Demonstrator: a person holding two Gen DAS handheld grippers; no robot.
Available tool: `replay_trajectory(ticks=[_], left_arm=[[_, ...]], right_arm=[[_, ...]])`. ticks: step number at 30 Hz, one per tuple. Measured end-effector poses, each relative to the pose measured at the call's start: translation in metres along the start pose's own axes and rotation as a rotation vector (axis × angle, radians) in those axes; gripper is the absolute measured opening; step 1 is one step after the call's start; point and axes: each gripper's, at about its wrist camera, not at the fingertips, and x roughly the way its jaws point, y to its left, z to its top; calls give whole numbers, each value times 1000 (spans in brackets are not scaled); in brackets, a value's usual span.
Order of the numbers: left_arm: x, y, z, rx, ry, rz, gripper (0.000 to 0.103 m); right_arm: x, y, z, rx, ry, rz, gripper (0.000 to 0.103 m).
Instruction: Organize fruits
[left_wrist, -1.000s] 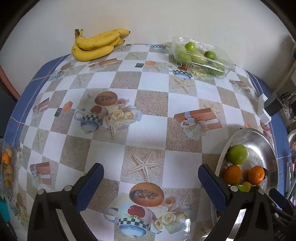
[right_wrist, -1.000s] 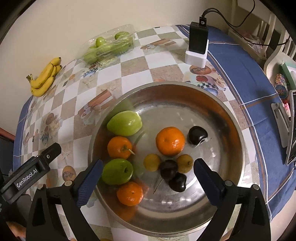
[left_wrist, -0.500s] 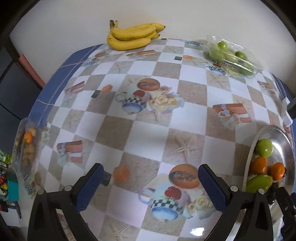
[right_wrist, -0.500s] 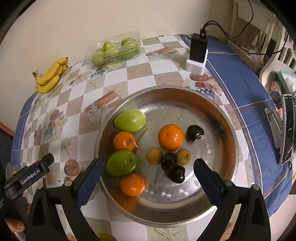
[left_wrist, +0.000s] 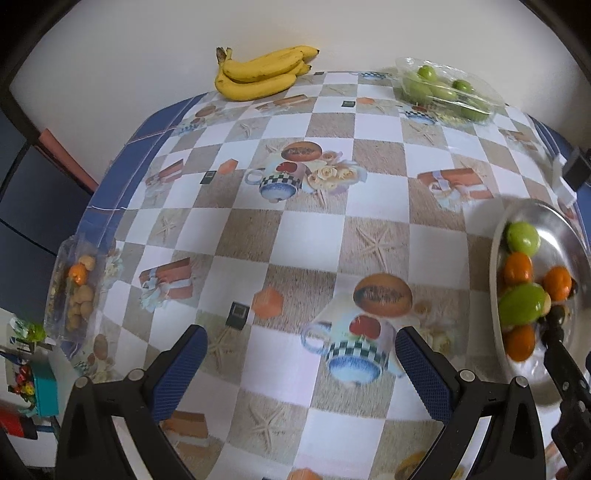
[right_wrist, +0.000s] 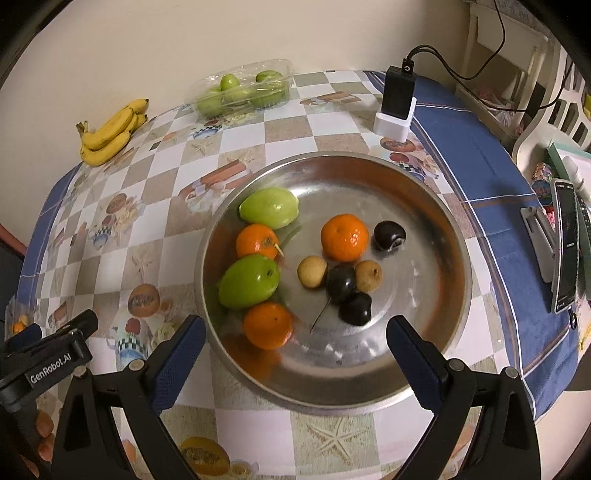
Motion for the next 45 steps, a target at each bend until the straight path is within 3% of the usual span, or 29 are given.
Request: replay_trajectory(ticks=[24,45], left_arm=[[-35,13,-37,14,-48,-59,103],[-36,16,-38,6,-45,-66,103]], right_arm=[[-31,5,-36,-30,-59,-22,98],[-29,8,-37,-37,-50,-19,98]])
